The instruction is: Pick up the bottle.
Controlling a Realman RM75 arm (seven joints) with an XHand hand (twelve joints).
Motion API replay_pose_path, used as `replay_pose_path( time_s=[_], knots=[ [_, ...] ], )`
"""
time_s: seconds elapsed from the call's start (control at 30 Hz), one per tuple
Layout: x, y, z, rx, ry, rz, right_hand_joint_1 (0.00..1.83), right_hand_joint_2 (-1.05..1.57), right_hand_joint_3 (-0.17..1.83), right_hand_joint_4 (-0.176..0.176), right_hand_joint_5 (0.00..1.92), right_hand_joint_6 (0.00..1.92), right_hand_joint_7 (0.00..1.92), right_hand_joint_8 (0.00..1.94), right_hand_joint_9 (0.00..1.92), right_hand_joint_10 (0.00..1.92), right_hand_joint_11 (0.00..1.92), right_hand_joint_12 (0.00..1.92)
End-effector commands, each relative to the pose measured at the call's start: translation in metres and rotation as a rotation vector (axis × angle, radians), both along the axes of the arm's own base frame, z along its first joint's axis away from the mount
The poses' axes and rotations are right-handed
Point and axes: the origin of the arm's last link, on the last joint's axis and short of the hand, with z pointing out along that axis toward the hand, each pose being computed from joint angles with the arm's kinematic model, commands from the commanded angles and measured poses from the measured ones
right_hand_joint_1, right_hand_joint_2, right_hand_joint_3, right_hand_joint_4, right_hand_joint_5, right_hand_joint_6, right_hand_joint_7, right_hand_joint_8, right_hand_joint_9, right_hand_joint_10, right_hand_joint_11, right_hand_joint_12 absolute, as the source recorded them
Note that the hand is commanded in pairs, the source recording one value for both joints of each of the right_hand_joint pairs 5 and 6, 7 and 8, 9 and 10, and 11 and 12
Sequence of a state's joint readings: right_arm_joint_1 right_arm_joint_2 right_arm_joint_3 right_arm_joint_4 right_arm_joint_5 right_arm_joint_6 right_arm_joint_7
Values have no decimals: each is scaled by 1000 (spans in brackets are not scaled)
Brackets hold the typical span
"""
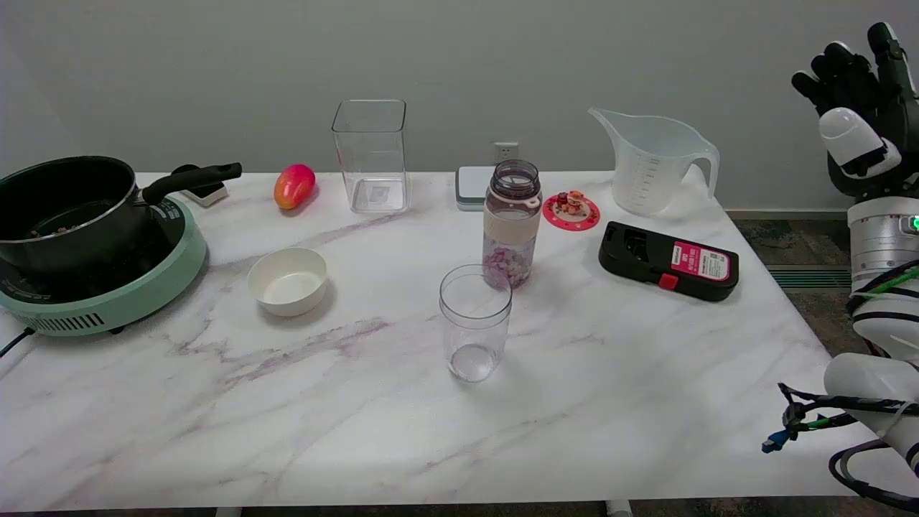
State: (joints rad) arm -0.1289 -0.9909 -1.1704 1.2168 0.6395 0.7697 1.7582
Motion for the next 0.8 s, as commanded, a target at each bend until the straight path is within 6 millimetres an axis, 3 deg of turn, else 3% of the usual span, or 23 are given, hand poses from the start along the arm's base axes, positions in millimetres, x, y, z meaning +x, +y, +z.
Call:
replay_pose_path(
  time_s=[0.03,0.47,0.63,0.8],
  knots=[
    [-8,12,18,-59,-99,46,1126,-252,1085,0,198,198,479,479,483,483,574,574],
    [-41,-10,-7,49,-159,-82,1105,-254,1101,0,184,184,477,477,492,492,598,598],
    [-41,-13,-10,120,-266,-29,1072,-346,1197,0,180,180,470,470,491,491,583,583],
    [-34,-28,-25,173,-203,-83,1068,-322,1096,0,172,172,467,467,489,489,588,588]
  ],
)
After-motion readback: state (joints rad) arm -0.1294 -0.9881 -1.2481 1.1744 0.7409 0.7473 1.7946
